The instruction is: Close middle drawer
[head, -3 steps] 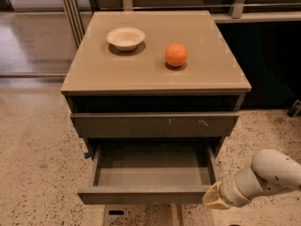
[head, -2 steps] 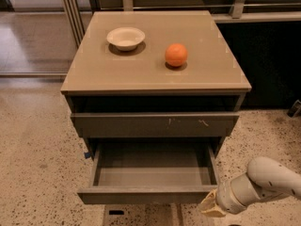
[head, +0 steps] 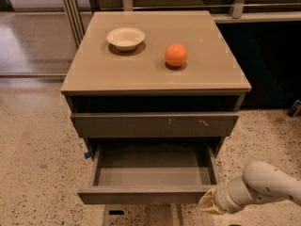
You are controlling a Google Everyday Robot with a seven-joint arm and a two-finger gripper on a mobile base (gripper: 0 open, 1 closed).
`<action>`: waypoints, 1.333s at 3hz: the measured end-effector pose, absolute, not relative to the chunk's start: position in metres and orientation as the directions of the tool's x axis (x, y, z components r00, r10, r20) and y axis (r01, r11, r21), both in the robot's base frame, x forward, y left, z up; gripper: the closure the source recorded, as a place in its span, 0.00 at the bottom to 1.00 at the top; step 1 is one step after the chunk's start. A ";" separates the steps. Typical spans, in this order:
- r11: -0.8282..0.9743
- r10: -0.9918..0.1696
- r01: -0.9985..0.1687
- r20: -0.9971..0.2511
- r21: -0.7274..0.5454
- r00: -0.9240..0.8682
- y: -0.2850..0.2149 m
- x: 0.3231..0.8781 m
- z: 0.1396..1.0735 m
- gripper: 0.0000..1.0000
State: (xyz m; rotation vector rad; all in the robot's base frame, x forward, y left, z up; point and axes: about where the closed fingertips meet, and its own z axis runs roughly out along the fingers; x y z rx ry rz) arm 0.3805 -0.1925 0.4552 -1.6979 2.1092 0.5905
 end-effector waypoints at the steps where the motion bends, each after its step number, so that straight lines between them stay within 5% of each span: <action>1: 0.177 -0.837 -0.980 -0.538 -0.094 -0.099 -0.194 0.407 0.444 1.00; 4: 0.209 -0.764 -0.922 -0.643 -0.326 0.054 -0.191 0.476 0.426 1.00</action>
Offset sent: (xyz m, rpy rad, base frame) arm 0.0870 -0.0020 -0.0242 0.0527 -0.5006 -0.0109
